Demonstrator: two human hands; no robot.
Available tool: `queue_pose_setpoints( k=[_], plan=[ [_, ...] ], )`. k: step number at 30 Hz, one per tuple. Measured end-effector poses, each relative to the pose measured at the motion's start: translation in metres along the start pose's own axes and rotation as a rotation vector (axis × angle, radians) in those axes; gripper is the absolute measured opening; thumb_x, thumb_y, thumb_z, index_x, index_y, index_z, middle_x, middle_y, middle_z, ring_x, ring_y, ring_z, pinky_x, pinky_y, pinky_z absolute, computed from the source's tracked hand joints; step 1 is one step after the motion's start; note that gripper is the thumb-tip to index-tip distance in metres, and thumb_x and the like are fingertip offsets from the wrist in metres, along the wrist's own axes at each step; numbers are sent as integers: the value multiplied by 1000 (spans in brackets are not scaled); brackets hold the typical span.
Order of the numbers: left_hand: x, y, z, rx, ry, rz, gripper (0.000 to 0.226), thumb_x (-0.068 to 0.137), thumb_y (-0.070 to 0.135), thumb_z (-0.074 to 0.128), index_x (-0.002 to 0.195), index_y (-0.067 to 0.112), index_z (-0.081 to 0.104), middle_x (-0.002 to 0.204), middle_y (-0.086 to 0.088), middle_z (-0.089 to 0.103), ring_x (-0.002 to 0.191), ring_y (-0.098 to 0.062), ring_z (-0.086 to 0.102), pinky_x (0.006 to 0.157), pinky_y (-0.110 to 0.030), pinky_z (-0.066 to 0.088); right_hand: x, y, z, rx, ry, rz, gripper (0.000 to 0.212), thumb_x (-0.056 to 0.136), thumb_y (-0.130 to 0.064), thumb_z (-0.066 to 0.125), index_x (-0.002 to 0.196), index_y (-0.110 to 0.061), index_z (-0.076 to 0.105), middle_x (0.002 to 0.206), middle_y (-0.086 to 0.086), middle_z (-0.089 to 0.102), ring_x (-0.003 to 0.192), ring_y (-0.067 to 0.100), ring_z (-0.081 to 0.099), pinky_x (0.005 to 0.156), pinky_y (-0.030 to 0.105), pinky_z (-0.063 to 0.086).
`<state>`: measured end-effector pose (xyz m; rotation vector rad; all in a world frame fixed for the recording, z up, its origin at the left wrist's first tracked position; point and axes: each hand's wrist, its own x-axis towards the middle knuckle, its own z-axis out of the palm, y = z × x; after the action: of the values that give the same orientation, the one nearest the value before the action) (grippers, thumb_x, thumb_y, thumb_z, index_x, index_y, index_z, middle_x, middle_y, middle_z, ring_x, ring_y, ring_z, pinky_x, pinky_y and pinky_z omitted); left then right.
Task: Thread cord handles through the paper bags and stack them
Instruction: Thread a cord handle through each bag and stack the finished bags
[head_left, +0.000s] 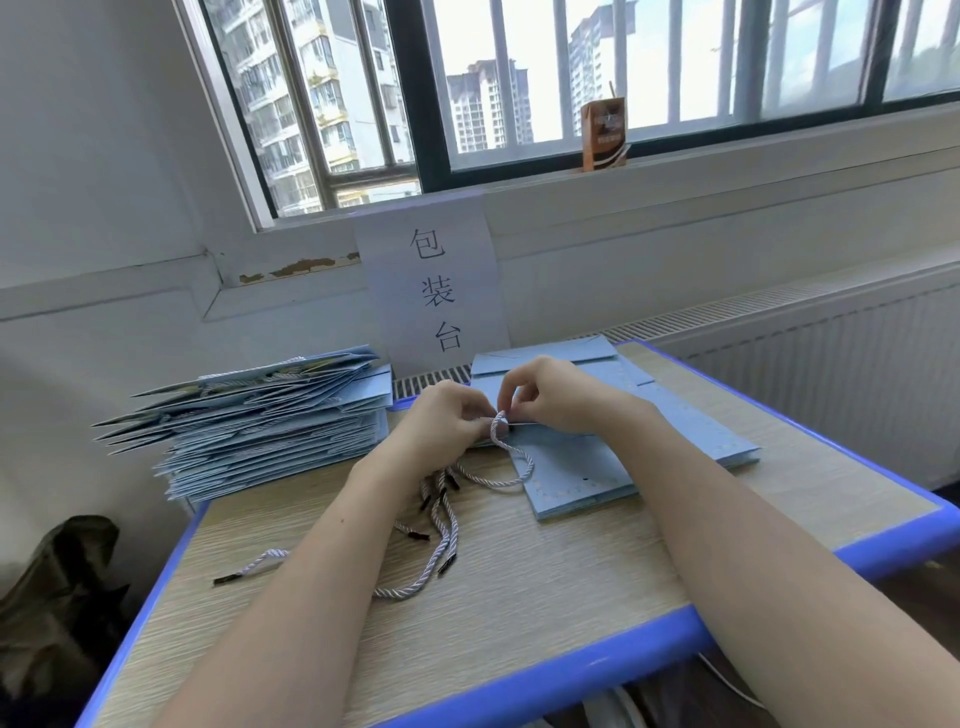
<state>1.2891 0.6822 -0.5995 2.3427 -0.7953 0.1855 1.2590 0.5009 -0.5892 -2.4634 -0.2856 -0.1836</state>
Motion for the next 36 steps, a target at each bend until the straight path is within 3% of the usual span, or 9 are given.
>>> queue_pose_setpoints(
  k=[6, 10, 13, 16, 20, 23, 25, 29, 36],
  plan=[
    [1, 2, 2, 104, 155, 77, 16, 94, 13, 62, 84, 16, 75, 68, 11, 60, 68, -4, 53, 67, -27, 38, -6, -7, -10, -35, 44, 26, 26, 96, -17, 54, 89, -27, 76, 89, -3, 72, 91, 26, 66, 77, 36, 55],
    [-1, 5, 3, 161, 199, 88, 19, 95, 10, 57, 90, 15, 74, 73, 5, 61, 71, -15, 53, 68, -28, 38, -11, -10, -16, 42, -15, 48, 18, 93, -37, 65, 93, -24, 78, 89, -10, 68, 89, 11, 61, 68, 25, 46],
    [-1, 4, 3, 176, 218, 86, 18, 96, 10, 57, 90, 16, 74, 71, 6, 60, 71, -17, 53, 68, -29, 38, -13, -8, -15, 7, -26, 24, 28, 90, -52, 68, 94, -26, 77, 86, -16, 63, 79, 0, 57, 63, 20, 39],
    [0, 3, 3, 170, 250, 78, 17, 95, 12, 59, 86, 17, 73, 67, 7, 59, 66, -18, 51, 66, -33, 43, -12, -7, -15, -12, 12, -11, 30, 88, -56, 68, 88, -27, 75, 79, -16, 62, 74, 1, 57, 60, 20, 39],
    [0, 2, -4, 109, 306, 39, 8, 88, 17, 67, 86, 23, 72, 76, 11, 68, 75, -13, 62, 75, -39, 55, -7, -6, -12, 39, 51, -36, 23, 89, -49, 71, 83, -26, 75, 73, -17, 63, 68, 0, 56, 61, 19, 40],
    [-1, 16, -6, 86, 310, 192, 17, 85, 8, 65, 94, 21, 71, 90, 15, 58, 85, -8, 56, 80, -29, 50, -3, -5, -6, 31, 53, -62, 15, 95, -29, 69, 95, -17, 78, 86, -8, 70, 80, 6, 61, 74, 26, 46],
    [-2, 26, -4, 85, 314, 260, 13, 85, 9, 66, 91, 21, 67, 89, 12, 48, 83, -5, 49, 76, -23, 42, -3, -4, -5, 36, 52, -75, 14, 96, -24, 67, 88, -16, 76, 83, -3, 70, 78, 13, 63, 73, 29, 49],
    [-4, 24, -2, 212, 263, 191, 8, 88, 26, 68, 82, 22, 71, 84, 6, 47, 78, -14, 53, 70, -37, 49, -1, 0, -6, 69, 112, -86, 24, 97, -24, 64, 78, -14, 74, 64, 1, 55, 60, 13, 43, 61, 26, 39],
    [-5, 24, -4, 345, 321, 74, 24, 88, 40, 68, 97, 19, 74, 83, 7, 41, 76, -16, 50, 65, -30, 35, 6, 1, -5, 46, 192, -58, 56, 95, -8, 54, 44, -29, 51, 56, -3, 38, 58, 18, 33, 57, 30, 31]
  ],
)
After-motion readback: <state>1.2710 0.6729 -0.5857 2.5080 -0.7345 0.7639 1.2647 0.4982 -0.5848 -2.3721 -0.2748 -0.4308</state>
